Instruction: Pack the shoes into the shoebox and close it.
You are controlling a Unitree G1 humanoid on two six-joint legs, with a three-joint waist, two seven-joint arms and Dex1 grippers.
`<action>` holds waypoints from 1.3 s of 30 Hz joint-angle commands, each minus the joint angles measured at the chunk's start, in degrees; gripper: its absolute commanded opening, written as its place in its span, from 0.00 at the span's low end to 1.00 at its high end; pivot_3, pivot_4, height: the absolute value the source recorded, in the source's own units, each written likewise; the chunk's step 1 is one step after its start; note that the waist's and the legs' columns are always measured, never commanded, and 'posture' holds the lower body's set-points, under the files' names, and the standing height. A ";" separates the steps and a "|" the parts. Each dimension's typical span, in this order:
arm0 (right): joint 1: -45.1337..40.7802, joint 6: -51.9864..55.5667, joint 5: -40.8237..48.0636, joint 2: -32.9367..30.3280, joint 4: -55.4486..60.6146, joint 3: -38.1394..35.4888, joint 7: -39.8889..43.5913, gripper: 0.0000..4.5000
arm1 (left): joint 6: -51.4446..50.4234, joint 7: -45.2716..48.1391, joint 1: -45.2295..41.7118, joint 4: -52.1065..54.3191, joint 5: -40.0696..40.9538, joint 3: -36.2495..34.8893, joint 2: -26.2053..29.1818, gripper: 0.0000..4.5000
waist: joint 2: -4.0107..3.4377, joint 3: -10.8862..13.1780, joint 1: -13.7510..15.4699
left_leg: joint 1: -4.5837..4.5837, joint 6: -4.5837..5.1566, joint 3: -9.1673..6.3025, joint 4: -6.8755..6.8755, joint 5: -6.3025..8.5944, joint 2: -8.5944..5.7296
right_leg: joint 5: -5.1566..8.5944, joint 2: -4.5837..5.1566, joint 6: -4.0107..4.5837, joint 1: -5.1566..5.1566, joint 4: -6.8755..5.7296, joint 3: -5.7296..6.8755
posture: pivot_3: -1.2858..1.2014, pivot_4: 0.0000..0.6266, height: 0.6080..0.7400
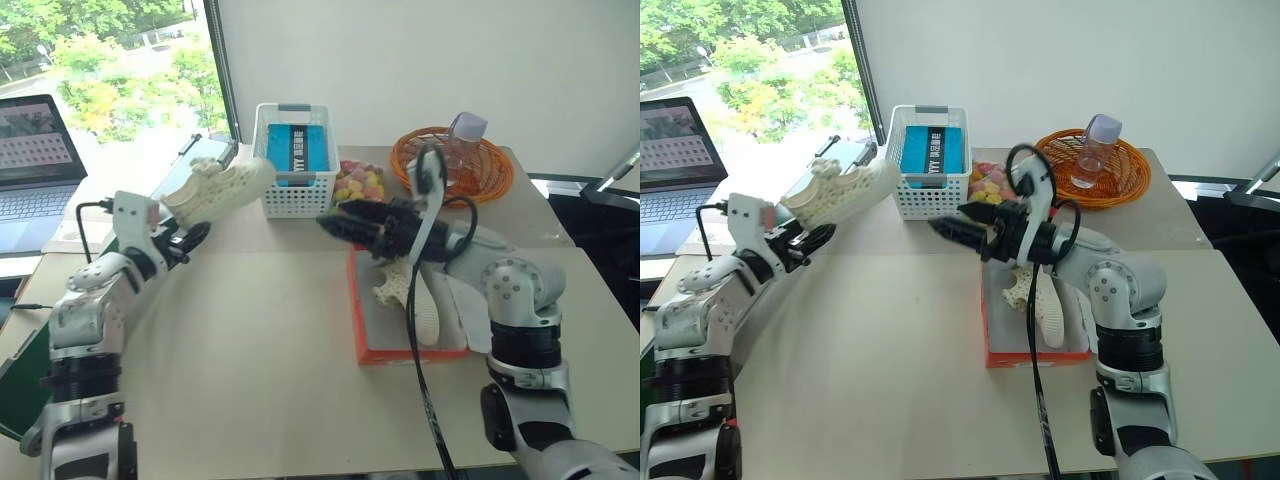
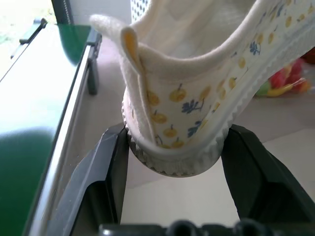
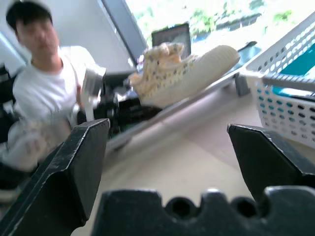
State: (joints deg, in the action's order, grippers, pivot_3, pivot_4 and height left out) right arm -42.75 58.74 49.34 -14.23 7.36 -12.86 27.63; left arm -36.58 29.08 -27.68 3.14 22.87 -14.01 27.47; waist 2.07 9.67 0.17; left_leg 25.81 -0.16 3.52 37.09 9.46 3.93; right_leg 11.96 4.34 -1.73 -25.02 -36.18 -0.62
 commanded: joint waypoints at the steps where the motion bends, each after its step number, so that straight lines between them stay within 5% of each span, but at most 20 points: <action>1: -3.08 1.50 6.72 3.00 -1.18 -6.76 -7.91 1.00 | -3.38 -5.05 -3.97 7.81 2.82 2.63 -5.52 0.52 | 0.00 0.00 -0.01 | 0.00 0.00 0.00 0.01 0.00 -0.01 | 0.00 0.00 -0.01 0.00 0.00 0.00 | 0.52 0.24 1.00; 7: -6.19 -0.59 11.97 7.21 -4.62 -13.34 -19.76 1.00 | -6.24 -11.38 -8.30 11.93 4.16 7.09 -15.80 0.52 | 0.00 0.00 -0.23 | 0.01 0.03 -0.01 0.01 -0.02 -0.05 | -0.02 -0.02 -0.04 0.00 0.02 -0.07 | 0.52 0.24 1.00; 16: -6.80 -2.74 12.33 6.70 -5.36 -13.42 -23.19 1.00 | -9.70 -14.84 -6.70 16.27 6.31 10.42 -21.16 0.52 | -0.01 0.00 -1.08 | -0.01 0.04 -0.02 0.00 -0.02 -0.05 | -0.02 -0.06 -0.04 -0.02 0.02 -0.14 | 0.52 0.24 1.00; 19: -6.94 -3.60 12.66 6.75 -5.96 -13.51 -23.46 0.86 | -10.28 -15.78 -6.27 17.03 6.77 9.85 -21.75 0.51 | -0.02 0.00 -1.08 | -0.01 0.04 -0.03 0.00 -0.02 -0.06 | -0.02 -0.06 -0.04 -0.02 0.03 -0.14 | 0.52 0.24 1.00; 29: -7.40 -4.67 11.04 5.74 -6.86 -12.29 -24.12 0.18 | -12.15 -16.90 -5.17 18.84 8.32 9.75 -21.20 0.51 | -0.02 0.01 -1.04 | 0.00 0.04 -0.04 0.00 -0.02 -0.07 | -0.02 -0.06 -0.04 -0.02 0.05 -0.14 | 0.52 0.24 1.00; 34: -8.62 -5.08 8.96 0.28 -8.16 -11.57 -21.37 0.11 | -15.86 -10.52 -0.76 21.71 11.76 8.68 -13.31 0.95 | -0.05 0.02 -1.09 | 0.01 0.04 -0.03 -0.01 -0.02 -0.06 | -0.02 -0.06 -0.04 -0.03 0.05 -0.14 | 0.52 0.24 1.00; 39: -12.23 -2.41 8.04 -8.61 -12.24 -10.07 -15.15 0.11 | -15.91 -3.65 4.28 20.84 13.40 6.68 -3.89 1.00 | -0.10 0.06 -1.09 | 0.00 0.04 -0.01 -0.01 -0.02 -0.06 | -0.01 -0.06 -0.03 -0.06 0.08 -0.15 | 0.52 0.24 1.00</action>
State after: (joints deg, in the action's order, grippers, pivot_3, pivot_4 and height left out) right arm -51.65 56.17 56.96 -21.04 -5.66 -23.05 9.12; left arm -53.36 23.01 -23.27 22.70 35.35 -6.61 22.46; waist 1.96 9.73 -0.92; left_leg 25.81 -0.12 3.51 37.06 9.44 3.87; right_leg 11.96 4.28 -1.75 -25.09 -36.09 -0.77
